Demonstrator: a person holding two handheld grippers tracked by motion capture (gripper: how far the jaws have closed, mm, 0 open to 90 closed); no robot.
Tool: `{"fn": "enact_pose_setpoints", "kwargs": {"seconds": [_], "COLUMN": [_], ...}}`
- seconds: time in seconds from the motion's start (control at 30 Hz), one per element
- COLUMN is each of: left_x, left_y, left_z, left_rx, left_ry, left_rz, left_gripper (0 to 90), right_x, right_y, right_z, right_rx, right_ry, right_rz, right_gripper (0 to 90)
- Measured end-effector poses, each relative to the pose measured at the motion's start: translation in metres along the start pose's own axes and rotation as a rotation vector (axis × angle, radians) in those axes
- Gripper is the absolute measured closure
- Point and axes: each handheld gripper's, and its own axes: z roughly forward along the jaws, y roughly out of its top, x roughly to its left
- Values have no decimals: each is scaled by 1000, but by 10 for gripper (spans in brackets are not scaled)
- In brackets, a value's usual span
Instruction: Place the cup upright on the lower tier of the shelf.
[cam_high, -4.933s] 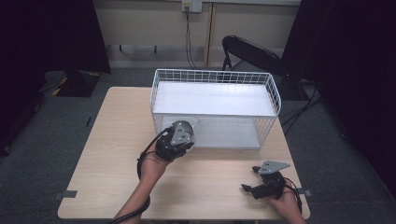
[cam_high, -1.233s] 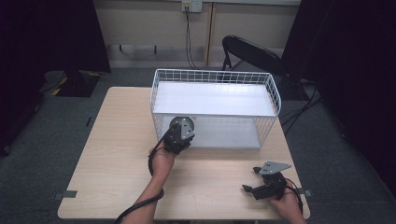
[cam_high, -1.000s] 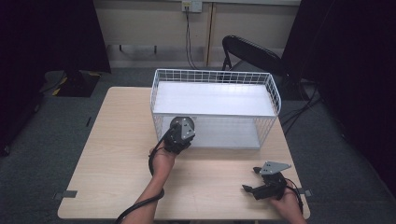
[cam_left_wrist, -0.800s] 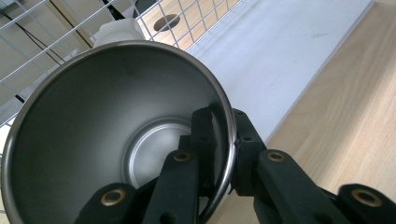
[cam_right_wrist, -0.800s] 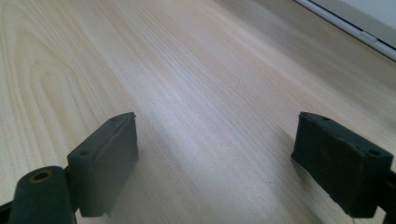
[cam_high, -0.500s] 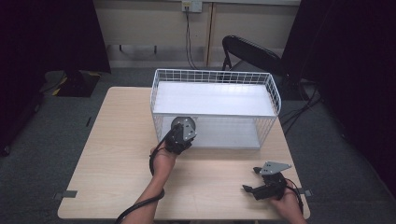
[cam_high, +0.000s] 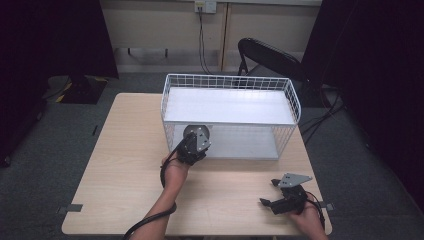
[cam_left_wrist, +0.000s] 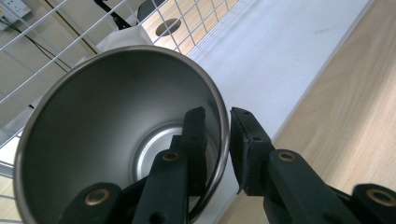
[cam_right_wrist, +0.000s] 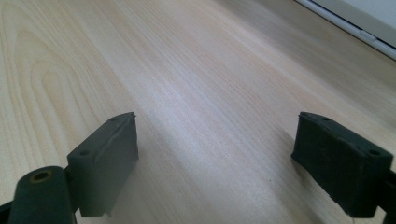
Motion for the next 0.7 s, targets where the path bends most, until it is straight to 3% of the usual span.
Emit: {"fn": "enact_pose_setpoints", "kwargs": {"seconds": [0.33, 0.7], "left_x": [2, 3], "left_y": [2, 7], "left_z": [0, -4], "left_rx": [-12, -11], "left_ry": [32, 29], "left_rz": [11, -9], "left_gripper": [536, 495], "right_x": [0, 0], "right_y": [0, -1], "right_z": [0, -1], "right_rx": [0, 0], "right_ry": [-1, -1], "right_rz": [1, 1], "right_gripper": [130, 130]}}
